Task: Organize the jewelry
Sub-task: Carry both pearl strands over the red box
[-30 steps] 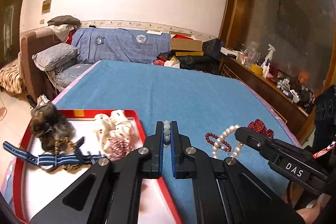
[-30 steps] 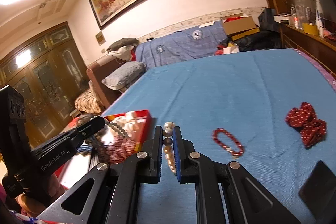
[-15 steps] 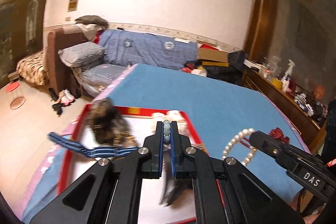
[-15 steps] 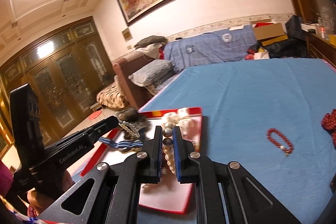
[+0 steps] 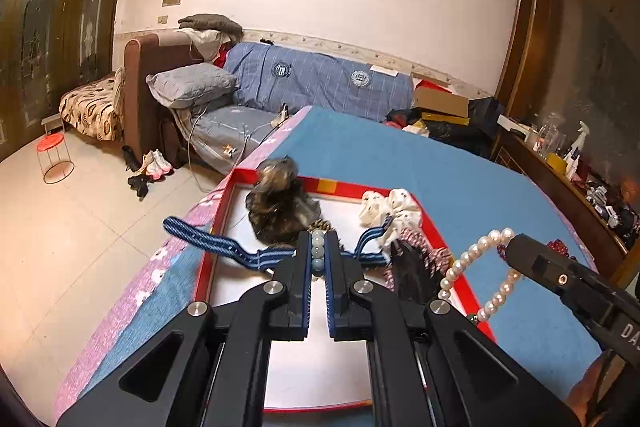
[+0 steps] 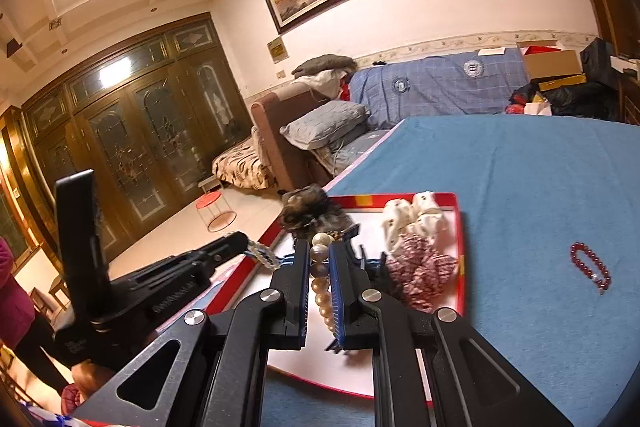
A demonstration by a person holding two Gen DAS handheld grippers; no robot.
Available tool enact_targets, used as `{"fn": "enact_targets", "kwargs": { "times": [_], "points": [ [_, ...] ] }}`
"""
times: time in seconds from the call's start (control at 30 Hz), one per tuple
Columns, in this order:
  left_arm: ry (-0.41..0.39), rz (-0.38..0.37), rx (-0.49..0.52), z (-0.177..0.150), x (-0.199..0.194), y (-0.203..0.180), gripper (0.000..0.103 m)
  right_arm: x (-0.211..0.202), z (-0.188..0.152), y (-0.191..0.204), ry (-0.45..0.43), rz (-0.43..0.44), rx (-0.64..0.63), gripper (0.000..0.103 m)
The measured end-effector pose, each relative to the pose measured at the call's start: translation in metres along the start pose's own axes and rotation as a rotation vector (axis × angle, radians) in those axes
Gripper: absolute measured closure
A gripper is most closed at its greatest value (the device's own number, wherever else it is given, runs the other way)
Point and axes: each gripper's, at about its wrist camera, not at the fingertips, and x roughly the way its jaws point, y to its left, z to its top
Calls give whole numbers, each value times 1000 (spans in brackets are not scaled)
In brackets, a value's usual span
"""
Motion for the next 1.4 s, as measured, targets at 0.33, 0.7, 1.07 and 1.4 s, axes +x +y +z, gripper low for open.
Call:
{"fn": "enact_targets", "kwargs": {
  "times": [0.33,0.7,1.07,1.4],
  "points": [
    [70,12,-4,-15,23,3,98,20,-10,11,56,25,-19,92],
    [110,5,-3,-23,37,1,98,39,-21,3,128,42,7,92],
    [138,5,11,-24,44,-3,98,46,-24,-8,160,22,43,92],
    [186,39,24,-27,51,-8,98,51,-27,-9,179,-19,39,92]
  ]
}}
